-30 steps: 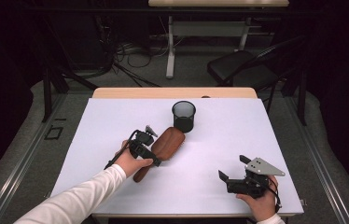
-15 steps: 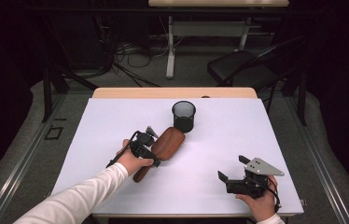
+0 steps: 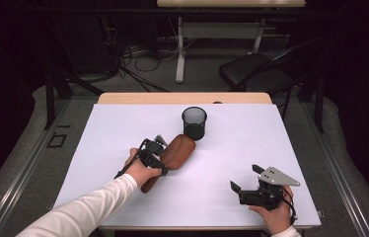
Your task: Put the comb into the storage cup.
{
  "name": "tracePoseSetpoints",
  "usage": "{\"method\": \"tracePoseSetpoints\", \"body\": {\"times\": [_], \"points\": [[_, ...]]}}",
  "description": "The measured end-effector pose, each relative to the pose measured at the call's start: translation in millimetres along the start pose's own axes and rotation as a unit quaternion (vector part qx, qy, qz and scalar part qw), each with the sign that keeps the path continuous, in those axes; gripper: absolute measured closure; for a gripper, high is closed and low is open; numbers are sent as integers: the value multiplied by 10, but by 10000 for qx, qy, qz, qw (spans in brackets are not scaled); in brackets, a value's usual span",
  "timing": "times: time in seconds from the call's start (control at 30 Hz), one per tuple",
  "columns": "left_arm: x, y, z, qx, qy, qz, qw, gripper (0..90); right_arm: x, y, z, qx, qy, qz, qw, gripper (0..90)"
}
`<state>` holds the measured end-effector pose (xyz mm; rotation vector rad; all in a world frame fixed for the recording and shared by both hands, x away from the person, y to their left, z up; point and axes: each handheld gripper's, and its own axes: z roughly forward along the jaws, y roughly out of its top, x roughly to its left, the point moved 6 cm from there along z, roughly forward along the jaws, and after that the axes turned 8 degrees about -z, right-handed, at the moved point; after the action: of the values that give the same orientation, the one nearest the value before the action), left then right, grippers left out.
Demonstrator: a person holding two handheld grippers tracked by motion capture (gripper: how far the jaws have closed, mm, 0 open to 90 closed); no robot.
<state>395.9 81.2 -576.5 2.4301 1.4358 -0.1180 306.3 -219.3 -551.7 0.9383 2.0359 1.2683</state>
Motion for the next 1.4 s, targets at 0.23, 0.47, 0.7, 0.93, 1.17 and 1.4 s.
{"method": "tracePoseSetpoints", "body": {"times": [0.23, 0.47, 0.7, 0.93, 1.17, 1.4], "points": [[-21, -2, 25, -107, 79, 14, 9999, 621, -1, -2, 2, 7, 4, 4, 10000, 28], [-30, -12, 47, -205, 84, 31, 9997, 616, -2, -3, 12, -23, -4, 2, 10000, 29], [-28, -32, 60, -255, 174, 70, 9995, 670, -1, -4, 13, -15, -2, -1, 10000, 31], [-30, -42, 85, -301, 320, 139, 9989, 689, -1, -6, 12, 6, 1, -3, 10000, 32], [-28, -51, 90, -342, 366, 144, 9986, 704, -1, -10, 14, 24, 2, -9, 10000, 32], [-25, -60, 93, -436, 313, 68, 9985, 708, 0, -12, 16, 38, 17, -22, 10000, 33]]}}
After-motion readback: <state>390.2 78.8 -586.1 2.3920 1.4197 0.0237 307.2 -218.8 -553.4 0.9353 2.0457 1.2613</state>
